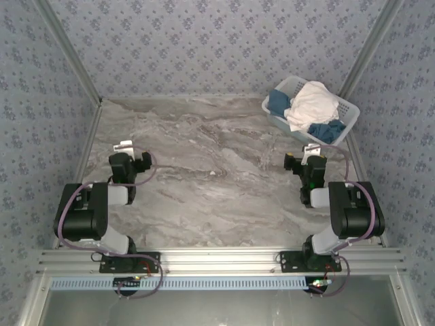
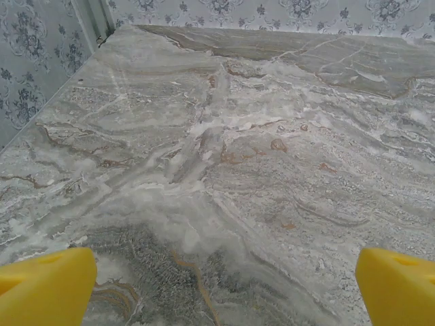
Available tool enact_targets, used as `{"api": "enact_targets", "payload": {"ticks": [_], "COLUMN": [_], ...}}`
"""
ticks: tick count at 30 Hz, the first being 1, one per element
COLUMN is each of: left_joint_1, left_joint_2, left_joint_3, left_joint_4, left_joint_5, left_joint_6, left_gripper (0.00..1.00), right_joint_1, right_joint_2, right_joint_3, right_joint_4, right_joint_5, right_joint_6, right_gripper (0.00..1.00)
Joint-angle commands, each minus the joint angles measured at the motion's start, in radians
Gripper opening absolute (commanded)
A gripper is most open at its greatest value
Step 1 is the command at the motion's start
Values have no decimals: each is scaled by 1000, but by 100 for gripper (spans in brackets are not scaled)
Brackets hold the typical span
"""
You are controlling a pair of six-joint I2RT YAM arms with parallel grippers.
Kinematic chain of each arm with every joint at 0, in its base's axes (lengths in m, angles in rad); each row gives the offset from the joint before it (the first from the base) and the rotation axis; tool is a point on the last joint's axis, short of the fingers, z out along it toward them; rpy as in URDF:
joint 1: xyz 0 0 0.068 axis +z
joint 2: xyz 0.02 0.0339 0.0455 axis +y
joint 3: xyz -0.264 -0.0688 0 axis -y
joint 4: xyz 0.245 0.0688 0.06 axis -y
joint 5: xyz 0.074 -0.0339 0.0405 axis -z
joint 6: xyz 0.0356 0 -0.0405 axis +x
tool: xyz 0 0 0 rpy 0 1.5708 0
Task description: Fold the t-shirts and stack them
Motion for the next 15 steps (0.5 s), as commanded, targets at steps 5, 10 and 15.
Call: {"api": "enact_targets", "payload": {"ticks": [5, 10, 15], "left_joint_1": [3, 4, 4], "left_joint_2": [3, 3, 3], "left_joint_3": [-2, -2, -2], "left_joint_4": [-3, -3, -3], "left_joint_5": [18, 17, 19], "left_joint_6": [17, 17, 17], "left_gripper": [98, 98, 98], "right_joint_1": [-4, -4, -4], "right_joint_2": [3, 3, 3], "right_joint_3": [17, 17, 17], "right_joint_4": [-10, -10, -10], "right_joint_5": [-11, -11, -11], "right_joint_6": [1, 0, 1], "right_gripper": [100, 100, 100]}}
